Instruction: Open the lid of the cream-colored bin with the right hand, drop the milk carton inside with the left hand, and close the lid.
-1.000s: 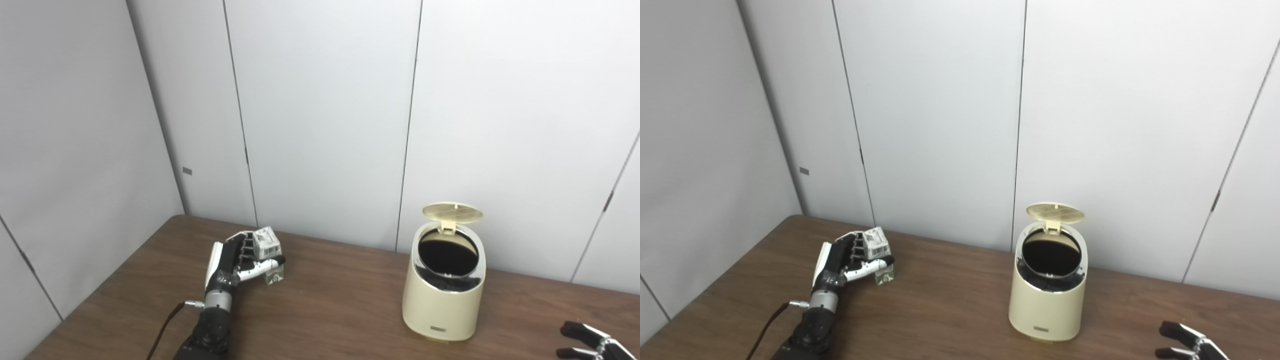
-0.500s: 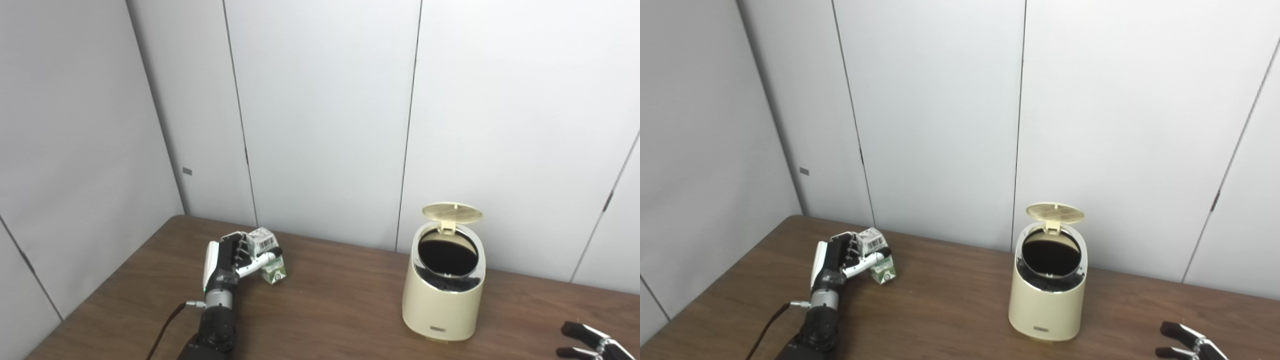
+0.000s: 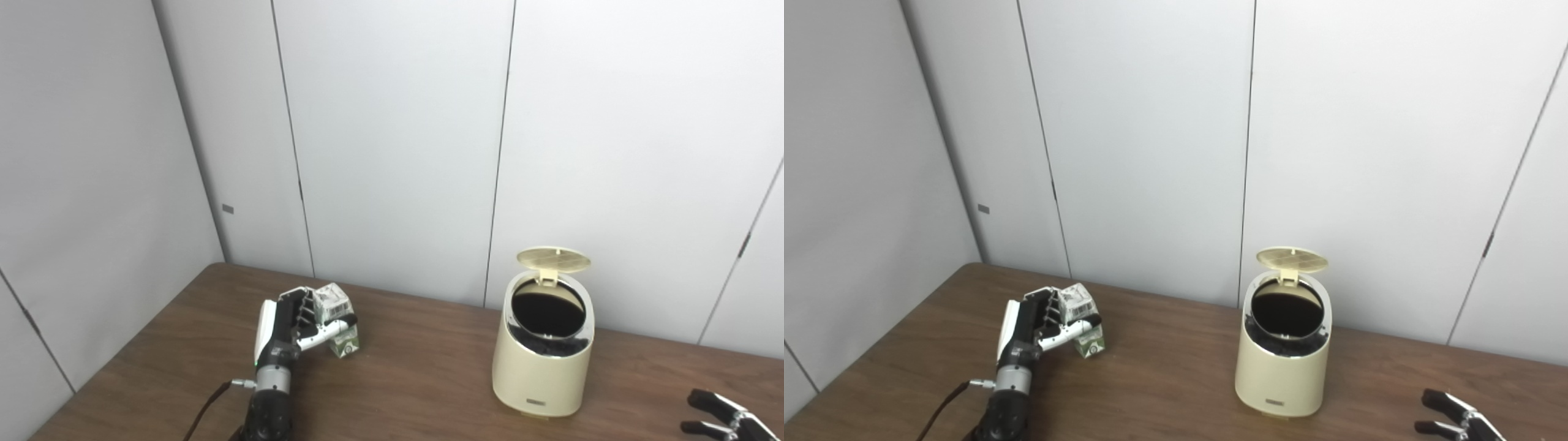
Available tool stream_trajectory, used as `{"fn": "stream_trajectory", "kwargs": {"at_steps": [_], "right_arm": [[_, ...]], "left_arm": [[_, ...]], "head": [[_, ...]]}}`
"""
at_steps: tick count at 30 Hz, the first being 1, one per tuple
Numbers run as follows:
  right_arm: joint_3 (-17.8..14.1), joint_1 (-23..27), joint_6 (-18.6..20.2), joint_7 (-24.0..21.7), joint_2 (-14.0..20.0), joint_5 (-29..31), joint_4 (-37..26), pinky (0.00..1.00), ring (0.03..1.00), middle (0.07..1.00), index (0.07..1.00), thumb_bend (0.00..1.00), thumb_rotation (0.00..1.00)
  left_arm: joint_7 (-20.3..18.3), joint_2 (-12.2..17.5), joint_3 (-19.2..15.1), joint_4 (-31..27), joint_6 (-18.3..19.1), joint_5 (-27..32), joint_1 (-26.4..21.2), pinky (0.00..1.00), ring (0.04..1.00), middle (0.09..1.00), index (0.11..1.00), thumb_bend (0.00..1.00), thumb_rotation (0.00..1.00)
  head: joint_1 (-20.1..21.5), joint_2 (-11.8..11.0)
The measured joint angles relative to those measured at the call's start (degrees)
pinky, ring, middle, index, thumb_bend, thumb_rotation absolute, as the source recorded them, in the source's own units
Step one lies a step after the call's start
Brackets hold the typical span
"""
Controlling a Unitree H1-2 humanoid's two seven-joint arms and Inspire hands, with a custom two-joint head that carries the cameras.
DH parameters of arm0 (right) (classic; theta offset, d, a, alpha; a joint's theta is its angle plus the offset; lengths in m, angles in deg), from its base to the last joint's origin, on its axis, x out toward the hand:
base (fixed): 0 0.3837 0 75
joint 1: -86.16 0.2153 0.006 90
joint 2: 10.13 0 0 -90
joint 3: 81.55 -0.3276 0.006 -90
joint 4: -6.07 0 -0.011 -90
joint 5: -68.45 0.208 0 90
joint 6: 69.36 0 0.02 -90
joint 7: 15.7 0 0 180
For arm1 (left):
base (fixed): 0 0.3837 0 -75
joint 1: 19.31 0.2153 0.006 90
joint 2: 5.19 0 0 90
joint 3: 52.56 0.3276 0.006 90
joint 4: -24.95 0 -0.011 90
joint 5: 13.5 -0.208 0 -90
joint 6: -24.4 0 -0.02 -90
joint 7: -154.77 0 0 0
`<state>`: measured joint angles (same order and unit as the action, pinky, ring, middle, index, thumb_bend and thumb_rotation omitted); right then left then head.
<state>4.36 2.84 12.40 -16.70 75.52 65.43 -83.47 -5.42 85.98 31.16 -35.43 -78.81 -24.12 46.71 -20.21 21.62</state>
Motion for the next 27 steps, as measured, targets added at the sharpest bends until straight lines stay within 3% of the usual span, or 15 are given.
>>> {"fn": "stream_trajectory", "kwargs": {"at_steps": [6,11,16,22,27], "right_arm": [[0.2,0.1,1.2,0.0,-0.4,-0.5,-0.5,0.46,0.661,0.792,0.761,1.0,0.43],[0.2,0.0,2.0,0.6,-0.6,-1.7,-2.1,0.48,0.68,0.812,0.779,0.97,0.39],[0.5,0.0,3.8,0.7,-1.8,-2.0,-3.4,0.56,0.737,0.852,0.82,0.88,0.28],[0.7,0.0,5.4,0.8,-2.4,-2.6,-4.8,0.58,0.748,0.86,0.831,0.85,0.26],[1.3,-0.2,5.7,0.8,-2.6,-2.8,-7.2,0.76,0.855,0.924,0.919,0.71,0.05]], "left_arm": [[-2.3,-2.4,0.1,-13.7,7.1,-0.2,1.0,0.3,0.374,0.447,0.5,0.52,0.0],[-5.4,-3.9,0.7,-21.8,9.9,0.1,0.9,0.31,0.371,0.448,0.499,0.52,0.0],[-8.0,-6.2,1.8,-28.5,12.2,0.3,1.0,0.33,0.38,0.452,0.496,0.53,0.0],[-10.0,-7.6,3.3,-31.1,14.4,-0.6,1.0,0.33,0.382,0.451,0.497,0.53,0.0],[-11.6,-9.6,5.5,-33.0,14.4,-0.3,0.9,0.34,0.4,0.472,0.487,0.53,0.0]], "head": [[0.9,-0.2],[2.5,0.0],[3.8,-0.1],[3.8,-0.1],[7.6,0.5]]}}
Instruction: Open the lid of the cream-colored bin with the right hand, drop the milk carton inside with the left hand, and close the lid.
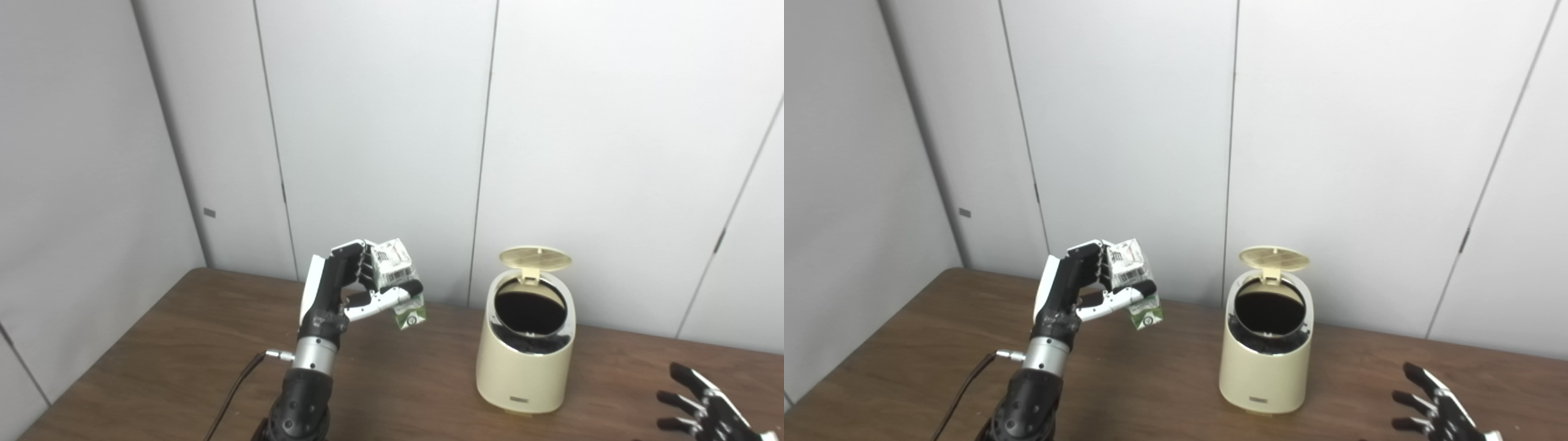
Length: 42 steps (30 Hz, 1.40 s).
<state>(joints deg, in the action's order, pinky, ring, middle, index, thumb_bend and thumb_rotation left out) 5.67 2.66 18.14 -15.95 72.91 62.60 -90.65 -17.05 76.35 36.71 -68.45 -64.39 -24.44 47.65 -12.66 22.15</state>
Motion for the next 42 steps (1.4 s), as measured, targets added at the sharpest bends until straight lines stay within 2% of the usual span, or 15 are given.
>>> {"fn": "stream_trajectory", "kwargs": {"at_steps": [4,9,13,17,21,30,35,42], "right_arm": [[0.8,0.2,0.0,0.0,-1.1,-1.0,-1.1,0.86,0.905,0.959,0.95,0.71,0.0],[0.2,0.2,-1.6,0.5,-0.8,-1.4,2.5,0.83,0.898,0.949,0.939,0.76,0.0],[0.2,0.2,-5.1,1.2,-0.1,-2.2,6.3,0.79,0.868,0.928,0.918,0.79,0.06],[0.3,0.3,-6.4,2.0,0.0,-2.4,7.4,0.78,0.857,0.923,0.909,0.81,0.13],[0.4,0.6,-6.8,2.3,-0.1,-2.4,7.5,0.76,0.847,0.918,0.903,0.82,0.16],[0.9,0.6,-7.0,3.3,-1.3,-3.5,8.2,0.73,0.842,0.921,0.897,0.82,0.18],[1.0,0.6,-7.0,3.5,-1.8,-4.0,8.1,0.77,0.844,0.922,0.898,0.82,0.19],[1.2,0.6,-6.9,3.7,-2.3,-4.4,8.1,0.78,0.845,0.917,0.899,0.83,0.22]], "left_arm": [[-0.5,-3.6,2.1,-0.5,0.0,-0.5,-0.8,0.35,0.408,0.473,0.487,0.52,0.0],[-0.6,-5.1,2.5,-0.6,0.2,-1.0,-2.4,0.35,0.407,0.47,0.489,0.52,0.0],[-0.7,-6.1,2.8,-0.6,0.2,-0.6,-2.5,0.35,0.404,0.465,0.492,0.52,0.0],[-0.8,-7.3,3.6,-0.3,0.2,-0.8,-2.8,0.34,0.399,0.464,0.493,0.53,0.0],[-0.8,-7.5,4.2,0.7,0.1,-1.8,-3.9,0.34,0.399,0.467,0.491,0.53,0.0],[-0.9,-7.6,4.4,3.9,-1.0,-2.2,-5.4,0.33,0.394,0.464,0.494,0.53,0.0],[-0.1,-7.6,4.4,6.2,-3.7,-2.6,-6.2,0.35,0.41,0.473,0.49,0.53,0.0],[0.6,-8.1,4.4,10.4,-7.5,-2.9,-6.5,0.35,0.414,0.473,0.491,0.52,0.0]], "head": [[2.6,0.4],[4.6,0.6],[5.8,0.8],[6.8,0.9],[8.1,1.0],[10.1,1.1],[10.6,1.1],[11.4,1.3]]}}
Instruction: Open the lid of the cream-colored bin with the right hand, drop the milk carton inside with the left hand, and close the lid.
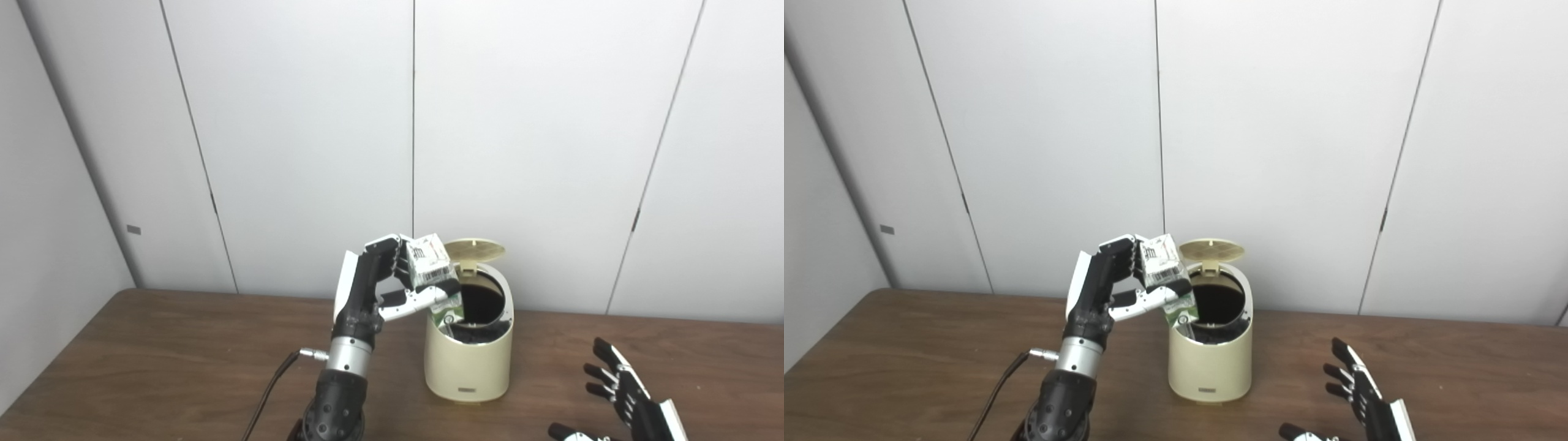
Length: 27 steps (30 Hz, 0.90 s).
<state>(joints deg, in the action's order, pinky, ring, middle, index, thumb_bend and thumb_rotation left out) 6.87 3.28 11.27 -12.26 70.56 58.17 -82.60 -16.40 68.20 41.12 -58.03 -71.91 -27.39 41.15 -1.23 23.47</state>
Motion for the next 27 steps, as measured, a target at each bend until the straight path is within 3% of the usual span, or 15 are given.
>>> {"fn": "stream_trajectory", "kwargs": {"at_steps": [3,9,27], "right_arm": [[0.0,0.0,0.1,0.0,-0.1,-0.1,-0.3,0.77,0.842,0.916,0.898,0.83,0.23],[0.1,-0.1,0.1,0.3,-0.4,-0.3,-1.0,0.78,0.843,0.919,0.901,0.84,0.24],[0.3,0.0,-0.2,0.6,-0.6,-0.1,0.5,0.78,0.843,0.917,0.9,0.84,0.25]], "left_arm": [[1.3,0.0,0.0,3.0,-4.4,-0.5,-0.7,0.35,0.412,0.472,0.492,0.52,0.0],[3.6,-0.6,-0.1,6.8,-8.0,-1.7,-1.9,0.35,0.406,0.47,0.493,0.52,0.0],[7.2,-2.5,-0.3,14.9,-12.1,-2.7,-3.8,0.36,0.413,0.472,0.494,0.52,0.0]], "head": [[0.2,0.0],[0.4,0.2],[1.2,0.3]]}}
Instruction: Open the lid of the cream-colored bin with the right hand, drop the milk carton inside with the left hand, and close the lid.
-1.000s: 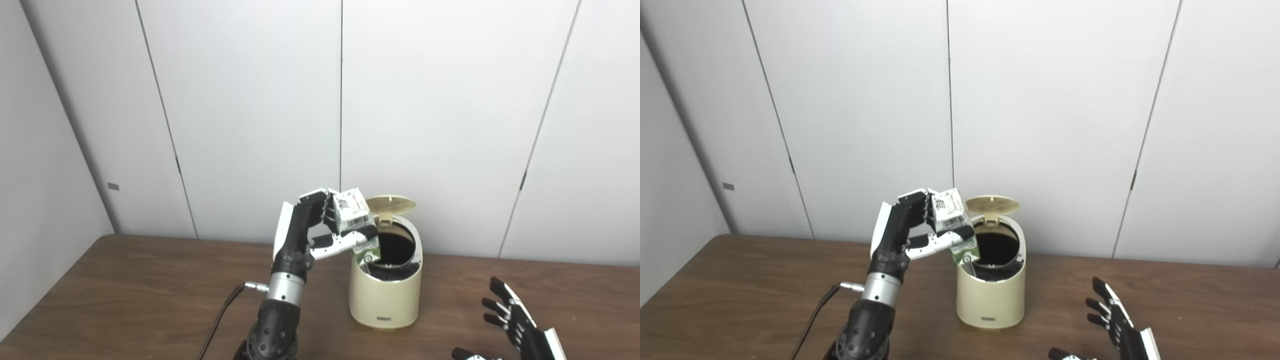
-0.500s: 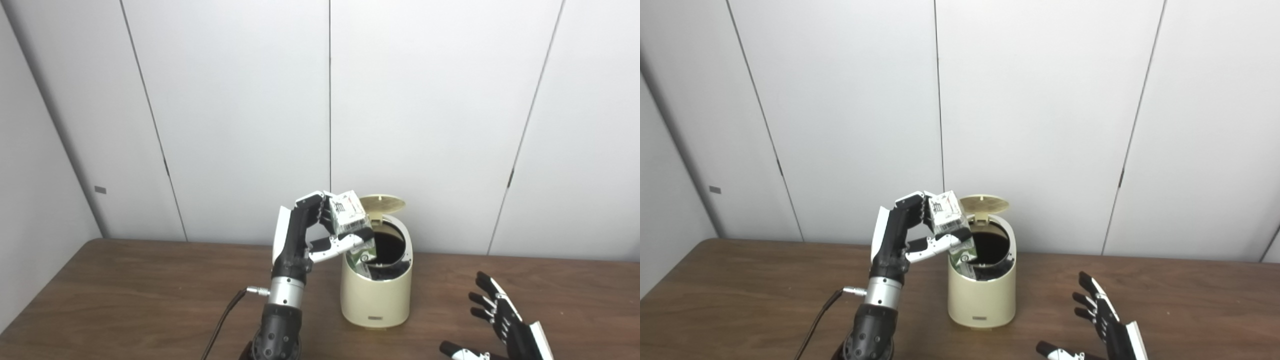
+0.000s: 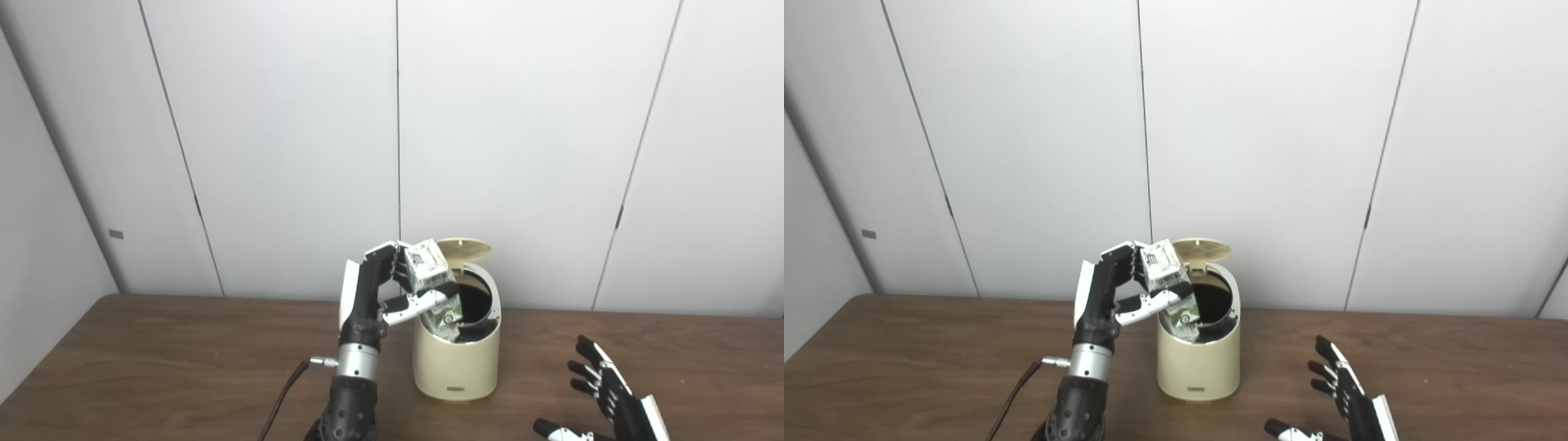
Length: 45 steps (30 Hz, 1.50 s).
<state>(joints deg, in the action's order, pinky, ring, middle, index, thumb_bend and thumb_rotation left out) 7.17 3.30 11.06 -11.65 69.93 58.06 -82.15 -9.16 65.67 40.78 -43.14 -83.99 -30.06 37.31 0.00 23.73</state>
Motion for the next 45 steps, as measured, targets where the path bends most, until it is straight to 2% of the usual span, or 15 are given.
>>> {"fn": "stream_trajectory", "kwargs": {"at_steps": [7,16,27,33,45], "right_arm": [[0.3,-0.1,0.0,0.1,-0.3,0.0,-0.6,0.77,0.841,0.92,0.899,0.83,0.25],[0.4,0.0,0.0,0.5,-0.7,-0.9,-1.0,0.75,0.831,0.916,0.895,0.85,0.27],[0.4,-0.1,0.1,0.5,-1.2,-1.1,-1.6,0.77,0.843,0.925,0.902,0.85,0.28],[0.5,-0.3,0.1,0.5,-1.6,-1.1,-2.6,0.78,0.831,0.919,0.898,0.84,0.27],[0.5,-0.4,0.4,0.5,-1.8,-1.2,-2.9,0.77,0.846,0.926,0.902,0.85,0.29]], "left_arm": [[0.9,-0.5,-0.1,3.3,-1.6,0.3,-0.8,0.36,0.414,0.473,0.493,0.52,0.0],[3.0,-1.4,-0.6,8.1,-5.8,1.4,-2.3,0.36,0.418,0.478,0.489,0.52,0.0],[6.0,-1.7,0.0,12.2,-7.4,1.9,-4.2,0.37,0.422,0.476,0.49,0.52,0.0],[8.7,-1.6,1.6,14.4,-7.4,3.1,-5.2,0.37,0.423,0.477,0.49,0.52,0.0],[14.7,-0.1,7.4,16.4,-7.6,3.0,-5.8,0.37,0.415,0.471,0.497,0.52,0.0]], "head": [[0.3,0.1],[1.1,0.0],[1.6,0.2],[1.6,0.3],[1.6,0.7]]}}
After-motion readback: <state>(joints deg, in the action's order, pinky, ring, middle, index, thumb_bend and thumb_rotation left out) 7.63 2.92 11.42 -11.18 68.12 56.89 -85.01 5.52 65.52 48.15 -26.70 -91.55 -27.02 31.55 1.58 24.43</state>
